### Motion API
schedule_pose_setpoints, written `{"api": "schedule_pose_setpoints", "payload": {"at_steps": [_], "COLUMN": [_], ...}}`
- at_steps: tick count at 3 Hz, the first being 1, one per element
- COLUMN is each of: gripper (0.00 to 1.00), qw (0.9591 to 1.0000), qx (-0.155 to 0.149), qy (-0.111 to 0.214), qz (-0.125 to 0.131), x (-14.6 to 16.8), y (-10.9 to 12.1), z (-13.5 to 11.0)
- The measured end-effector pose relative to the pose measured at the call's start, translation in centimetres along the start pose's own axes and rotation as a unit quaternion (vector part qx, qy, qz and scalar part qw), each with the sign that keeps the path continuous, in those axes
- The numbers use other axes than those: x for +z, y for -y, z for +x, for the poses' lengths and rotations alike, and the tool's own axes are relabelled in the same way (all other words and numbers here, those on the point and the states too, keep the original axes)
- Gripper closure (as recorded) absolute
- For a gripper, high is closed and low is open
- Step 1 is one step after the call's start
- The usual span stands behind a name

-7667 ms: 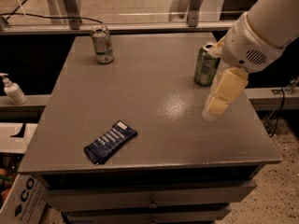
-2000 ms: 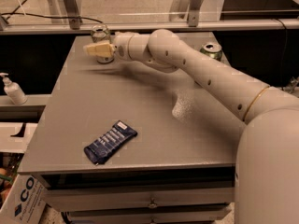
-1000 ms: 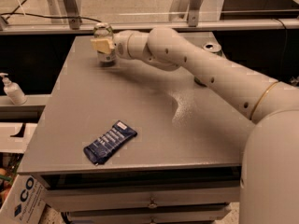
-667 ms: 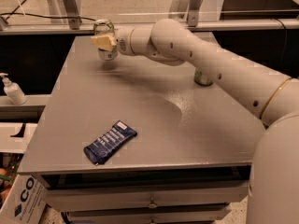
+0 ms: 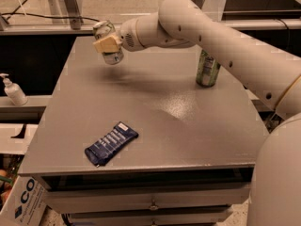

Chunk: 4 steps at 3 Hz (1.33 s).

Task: Knock 7up can over

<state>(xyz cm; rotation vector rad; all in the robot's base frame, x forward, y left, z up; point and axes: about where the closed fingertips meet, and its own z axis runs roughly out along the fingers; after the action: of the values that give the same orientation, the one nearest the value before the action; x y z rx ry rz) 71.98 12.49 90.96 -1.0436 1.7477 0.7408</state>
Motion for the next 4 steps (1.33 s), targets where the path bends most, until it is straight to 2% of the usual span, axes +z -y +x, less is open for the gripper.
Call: {"api": "schedule_pose_setpoints", "payload": {"at_steps": [1,2,3,4], "gripper": [1.00,1.00,1.00,1.00], "qw": [0.9972,0.9888,0.9815,0.9815], "qx": [-0.013,-0.025,-0.030,-0.030], "qy": [-0.066,-0.140,-0.184,-0.184], "qz": [-0.032,-0.047,-0.044,-0.044], "x": [-1.2,-2.7,-4.9,-5.0], "y": [-1.5,-2.6,-2.5,-2.5], "z": [2.9,6.2,8.0,7.7]}}
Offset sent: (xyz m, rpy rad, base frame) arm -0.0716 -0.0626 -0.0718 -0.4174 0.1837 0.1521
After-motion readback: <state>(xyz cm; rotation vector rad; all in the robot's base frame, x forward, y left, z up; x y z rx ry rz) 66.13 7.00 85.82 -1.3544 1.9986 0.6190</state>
